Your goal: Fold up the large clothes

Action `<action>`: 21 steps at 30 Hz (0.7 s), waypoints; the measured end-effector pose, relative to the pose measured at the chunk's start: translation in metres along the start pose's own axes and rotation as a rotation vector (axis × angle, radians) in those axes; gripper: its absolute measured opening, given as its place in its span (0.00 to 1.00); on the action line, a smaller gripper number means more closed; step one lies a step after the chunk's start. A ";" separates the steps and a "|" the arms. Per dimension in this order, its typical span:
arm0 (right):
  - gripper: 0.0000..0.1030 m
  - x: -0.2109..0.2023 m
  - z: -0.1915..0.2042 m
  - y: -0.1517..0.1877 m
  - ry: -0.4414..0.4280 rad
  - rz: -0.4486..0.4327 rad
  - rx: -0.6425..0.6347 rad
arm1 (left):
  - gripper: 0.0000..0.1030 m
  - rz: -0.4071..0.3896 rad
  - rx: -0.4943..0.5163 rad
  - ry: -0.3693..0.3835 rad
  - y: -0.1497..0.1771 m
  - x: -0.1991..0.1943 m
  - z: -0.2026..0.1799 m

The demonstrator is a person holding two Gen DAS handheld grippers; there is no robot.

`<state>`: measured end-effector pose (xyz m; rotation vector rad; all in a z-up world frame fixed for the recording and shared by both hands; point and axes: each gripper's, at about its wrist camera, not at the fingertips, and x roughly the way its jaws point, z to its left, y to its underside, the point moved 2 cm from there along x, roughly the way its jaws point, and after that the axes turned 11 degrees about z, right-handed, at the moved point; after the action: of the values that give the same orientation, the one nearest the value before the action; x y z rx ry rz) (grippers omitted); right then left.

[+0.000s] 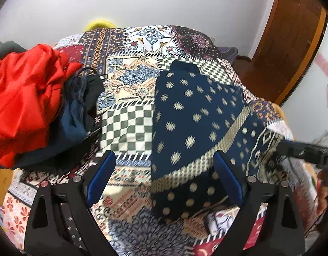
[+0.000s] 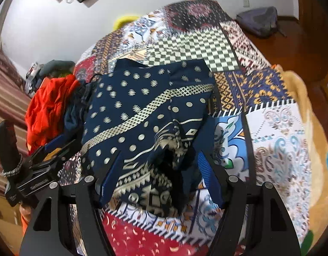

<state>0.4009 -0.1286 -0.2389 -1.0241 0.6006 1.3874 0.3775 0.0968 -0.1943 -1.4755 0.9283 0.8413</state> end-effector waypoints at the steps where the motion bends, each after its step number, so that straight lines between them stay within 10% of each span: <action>1: 0.66 0.009 -0.004 -0.003 -0.002 0.019 0.029 | 0.90 0.010 -0.005 0.013 -0.003 0.003 0.000; 21: 0.72 0.070 -0.027 -0.037 -0.084 0.172 0.100 | 0.94 0.250 -0.216 0.479 -0.033 0.099 0.029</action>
<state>0.4526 -0.1122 -0.3028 -0.8451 0.7012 1.5270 0.4499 0.1180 -0.2718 -1.8171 1.4365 0.7978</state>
